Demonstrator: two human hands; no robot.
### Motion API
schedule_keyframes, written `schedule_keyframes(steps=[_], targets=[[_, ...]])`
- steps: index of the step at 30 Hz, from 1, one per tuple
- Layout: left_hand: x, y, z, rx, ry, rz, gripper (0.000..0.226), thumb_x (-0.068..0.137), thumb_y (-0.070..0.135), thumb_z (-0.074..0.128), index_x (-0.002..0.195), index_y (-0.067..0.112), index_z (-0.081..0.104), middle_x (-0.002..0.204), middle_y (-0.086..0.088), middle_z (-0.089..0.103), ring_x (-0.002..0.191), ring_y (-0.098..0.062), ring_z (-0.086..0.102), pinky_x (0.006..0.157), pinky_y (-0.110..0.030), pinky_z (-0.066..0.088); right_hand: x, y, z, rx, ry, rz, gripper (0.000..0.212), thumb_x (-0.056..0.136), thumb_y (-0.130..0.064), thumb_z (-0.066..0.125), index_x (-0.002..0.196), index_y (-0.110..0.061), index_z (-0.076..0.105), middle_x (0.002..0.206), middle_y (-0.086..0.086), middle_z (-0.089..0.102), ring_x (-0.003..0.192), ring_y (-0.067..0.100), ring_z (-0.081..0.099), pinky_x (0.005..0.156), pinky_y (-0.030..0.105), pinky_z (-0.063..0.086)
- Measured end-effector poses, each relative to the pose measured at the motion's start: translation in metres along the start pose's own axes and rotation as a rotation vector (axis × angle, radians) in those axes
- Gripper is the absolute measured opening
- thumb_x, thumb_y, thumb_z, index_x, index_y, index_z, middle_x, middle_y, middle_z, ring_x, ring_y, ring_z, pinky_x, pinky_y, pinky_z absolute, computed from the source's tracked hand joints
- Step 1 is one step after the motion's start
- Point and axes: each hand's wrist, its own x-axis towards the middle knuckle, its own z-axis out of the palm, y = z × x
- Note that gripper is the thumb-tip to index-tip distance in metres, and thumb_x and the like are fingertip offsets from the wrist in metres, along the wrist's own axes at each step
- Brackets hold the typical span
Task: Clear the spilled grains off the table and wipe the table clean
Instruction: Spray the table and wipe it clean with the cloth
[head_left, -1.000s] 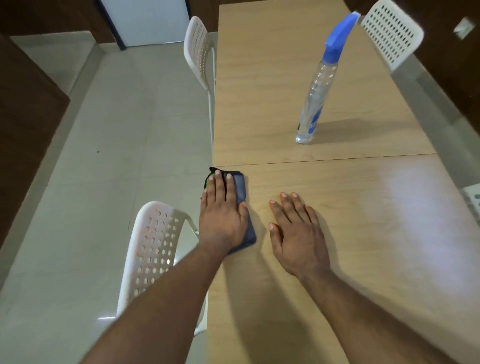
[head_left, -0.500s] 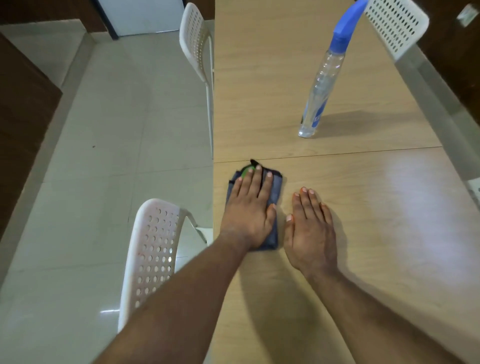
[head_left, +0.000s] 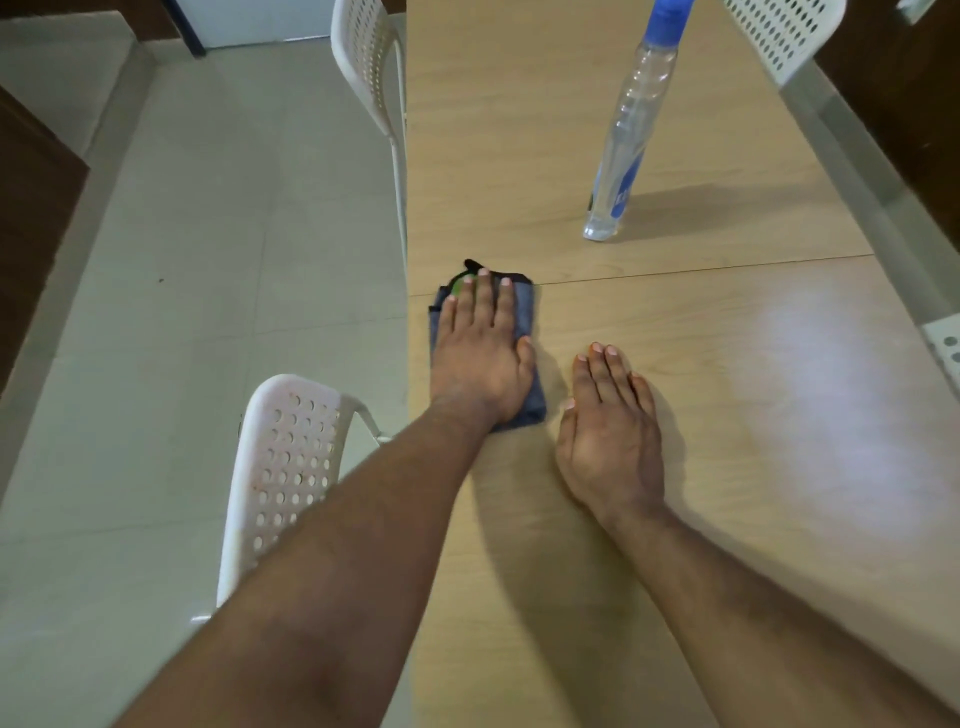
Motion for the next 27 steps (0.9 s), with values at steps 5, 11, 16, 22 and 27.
schedule_keyframes(steps=[5, 11, 16, 22, 27], targets=[[-0.086, 0.022, 0.006, -0.038, 0.005, 0.158, 0.074, 0.103, 0.046, 0.026, 0.169, 0.016, 0.010, 0.176, -0.012, 0.005, 0.163, -0.029, 0.003, 0.132, -0.046, 0.004, 0.000, 0.003, -0.001, 0.088, 0.082, 0.061, 0.067, 0.090, -0.027, 0.033, 0.147, 0.003, 0.055, 0.155, 0.024, 0.052, 0.149, 0.035, 0.044, 0.123, 0.050, 0.034], [-0.179, -0.013, 0.009, -0.044, -0.024, 0.078, 0.072, 0.106, 0.049, 0.020, 0.169, 0.017, 0.006, 0.177, -0.008, 0.001, 0.163, -0.024, -0.002, 0.132, -0.047, 0.005, -0.011, 0.005, -0.014, 0.121, -0.037, 0.040, 0.056, 0.098, -0.015, 0.046, 0.152, -0.003, 0.050, 0.162, 0.017, 0.044, 0.156, 0.030, 0.032, 0.129, 0.043, 0.022], [-0.133, -0.011, 0.004, -0.024, -0.025, -0.121, 0.077, 0.101, 0.048, 0.017, 0.169, 0.013, 0.006, 0.176, -0.013, 0.002, 0.163, -0.028, -0.001, 0.132, -0.046, 0.001, -0.086, 0.035, -0.029, 0.030, -0.112, -0.032, 0.060, 0.102, -0.028, 0.038, 0.159, -0.009, 0.042, 0.169, 0.010, 0.036, 0.160, 0.025, 0.025, 0.129, 0.041, 0.019], [-0.177, 0.077, 0.016, -0.059, -0.035, 0.075, 0.076, 0.102, 0.048, 0.026, 0.169, 0.016, 0.008, 0.177, -0.011, 0.003, 0.163, -0.029, 0.000, 0.132, -0.046, 0.001, -0.144, 0.081, -0.037, -0.020, -0.114, -0.077, 0.066, 0.101, -0.041, 0.029, 0.158, -0.011, 0.046, 0.166, 0.009, 0.040, 0.158, 0.025, 0.029, 0.126, 0.045, 0.027], [-0.294, 0.082, 0.032, -0.111, -0.010, 0.064, 0.075, 0.104, 0.049, 0.029, 0.169, 0.020, 0.005, 0.177, -0.006, -0.003, 0.163, -0.022, -0.007, 0.132, -0.045, 0.002, -0.169, 0.114, -0.049, -0.051, -0.153, -0.154, 0.069, 0.104, -0.046, 0.022, 0.162, -0.015, 0.040, 0.170, 0.004, 0.033, 0.160, 0.020, 0.023, 0.127, 0.044, 0.025]])
